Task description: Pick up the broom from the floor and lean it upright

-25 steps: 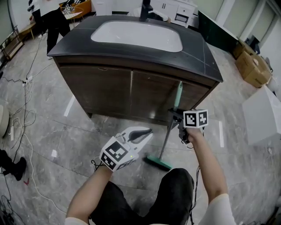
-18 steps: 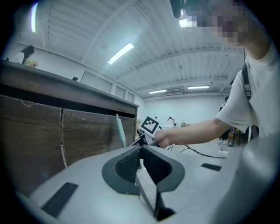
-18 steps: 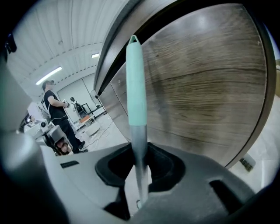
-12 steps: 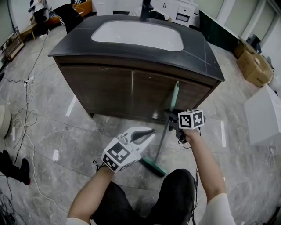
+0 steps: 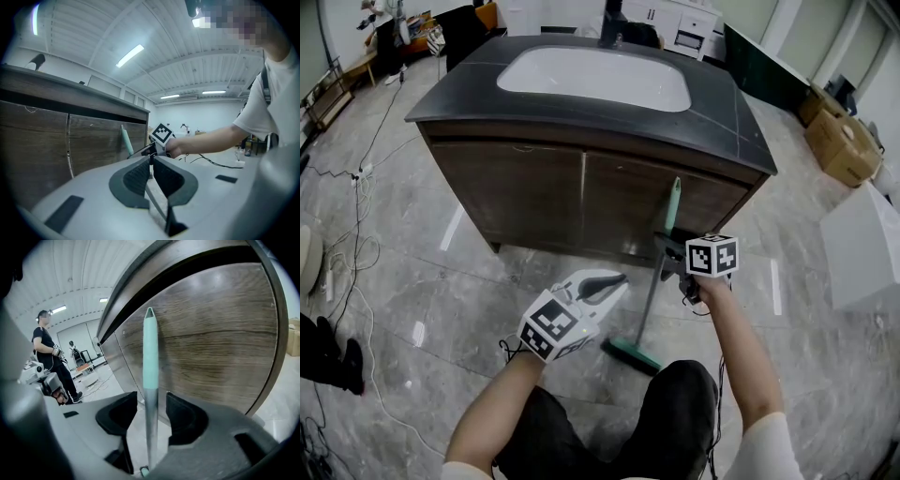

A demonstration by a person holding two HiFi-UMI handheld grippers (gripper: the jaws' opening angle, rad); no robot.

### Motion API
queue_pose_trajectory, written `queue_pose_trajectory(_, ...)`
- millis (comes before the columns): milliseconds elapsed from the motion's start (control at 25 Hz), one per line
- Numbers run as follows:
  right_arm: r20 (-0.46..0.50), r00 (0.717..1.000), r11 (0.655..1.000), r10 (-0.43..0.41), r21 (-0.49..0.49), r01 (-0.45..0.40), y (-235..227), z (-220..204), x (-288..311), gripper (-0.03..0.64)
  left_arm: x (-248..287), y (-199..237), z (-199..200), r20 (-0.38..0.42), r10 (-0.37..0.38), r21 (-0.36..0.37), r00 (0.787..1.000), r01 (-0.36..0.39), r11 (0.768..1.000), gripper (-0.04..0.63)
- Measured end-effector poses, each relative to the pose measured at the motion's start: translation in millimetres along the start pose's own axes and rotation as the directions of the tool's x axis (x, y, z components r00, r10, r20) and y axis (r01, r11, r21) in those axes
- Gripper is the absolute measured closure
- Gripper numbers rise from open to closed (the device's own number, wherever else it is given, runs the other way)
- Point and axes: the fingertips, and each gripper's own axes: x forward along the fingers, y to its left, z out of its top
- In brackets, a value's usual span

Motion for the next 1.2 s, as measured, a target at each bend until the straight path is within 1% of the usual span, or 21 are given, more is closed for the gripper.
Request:
queue_pose_trajectory(120,0.002,1.0,1.0,-0.005,-0.019,0.005,0.0,-2.1,-4.8,0.414,1.1,-0.2,1.3,0.008,0.001,-0.005,1.0,-0.001,1.0,0.583)
queue_pose_trajectory(280,0.013,1.0,0.999,-0.019,-0.049,0.019,3.0,1.3,-15.2,0.414,5.9,1.6,-0.4,0.007,-0.002,-0.012,1.0,0.002,1.0,0.583)
queue_pose_trajectory(520,0.051,0.998,0.99,-0.04,-0.136,0.046,11.5,8.2,-36.7,0.421,13.5,1.7,-7.2,0.003,-0.011,-0.034,1.0,0.012,0.999,0.584)
queue_pose_trajectory(760,0.132,0.99,0.977,-0.058,-0.197,0.084,21.7,14.2,-49.7,0.454,18.2,0.6,-16.0,-0.014,-0.033,-0.038,0.999,0.032,0.999,0.583)
queue_pose_trajectory(840,0.159,0.986,0.971,-0.057,-0.22,0.092,26.9,13.7,-52.0,0.478,20.1,-0.3,-20.9,-0.024,-0.046,-0.033,0.999,0.045,0.998,0.583)
queue_pose_trajectory(1000,0.18,0.983,0.969,-0.032,-0.237,0.075,37.2,4.4,-46.9,0.515,21.5,3.3,-34.8,-0.041,-0.066,-0.013,0.997,0.066,0.998,0.583)
queue_pose_trajectory(1080,0.188,0.982,0.972,-0.018,-0.228,0.062,40.0,0.1,-40.9,0.543,17.4,10.3,-44.3,-0.054,-0.077,-0.041,0.996,0.075,0.996,0.583)
queue_pose_trajectory(1200,0.192,0.981,0.971,-0.002,-0.233,0.048,40.7,-8.5,-30.3,0.579,10.0,25.1,-44.9,-0.029,-0.068,-0.129,0.997,0.064,0.99,0.583)
